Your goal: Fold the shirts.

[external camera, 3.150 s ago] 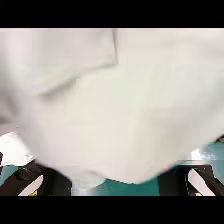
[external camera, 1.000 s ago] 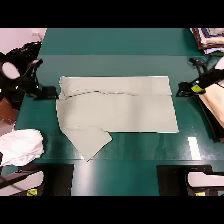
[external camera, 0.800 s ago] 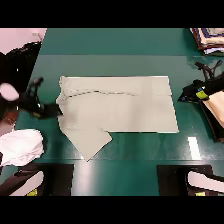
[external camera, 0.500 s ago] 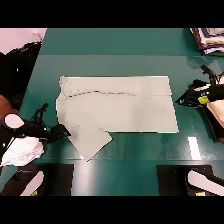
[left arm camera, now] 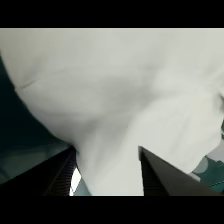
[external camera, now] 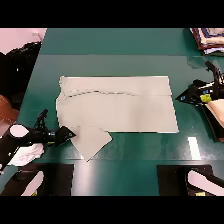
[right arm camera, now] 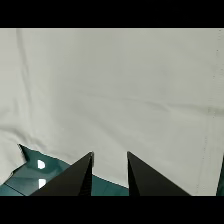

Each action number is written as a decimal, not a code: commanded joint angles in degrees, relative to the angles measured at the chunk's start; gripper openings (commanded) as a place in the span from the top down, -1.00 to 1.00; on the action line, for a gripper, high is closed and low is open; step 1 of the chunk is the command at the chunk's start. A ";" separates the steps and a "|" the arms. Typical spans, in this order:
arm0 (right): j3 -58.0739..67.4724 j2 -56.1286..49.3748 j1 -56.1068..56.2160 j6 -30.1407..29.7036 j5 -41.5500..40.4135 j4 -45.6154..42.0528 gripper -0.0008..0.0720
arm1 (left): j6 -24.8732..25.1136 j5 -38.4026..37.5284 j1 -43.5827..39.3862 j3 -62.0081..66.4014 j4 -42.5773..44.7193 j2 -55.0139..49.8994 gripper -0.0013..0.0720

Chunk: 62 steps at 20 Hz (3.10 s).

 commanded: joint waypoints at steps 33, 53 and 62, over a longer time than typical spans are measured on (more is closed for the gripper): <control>-30.01 -0.22 -17.84 -3.50 -9.11 0.00 0.93 | 14.62 -0.33 -0.02 4.02 -11.30 -0.04 0.90; -20.83 18.78 -6.56 5.03 1.27 -17.25 0.93 | 4.04 -15.63 -0.02 19.47 2.14 6.73 0.91; 4.44 -6.73 5.64 9.68 -5.95 -15.80 0.93 | 9.35 -2.64 -0.02 43.41 2.19 -29.22 0.90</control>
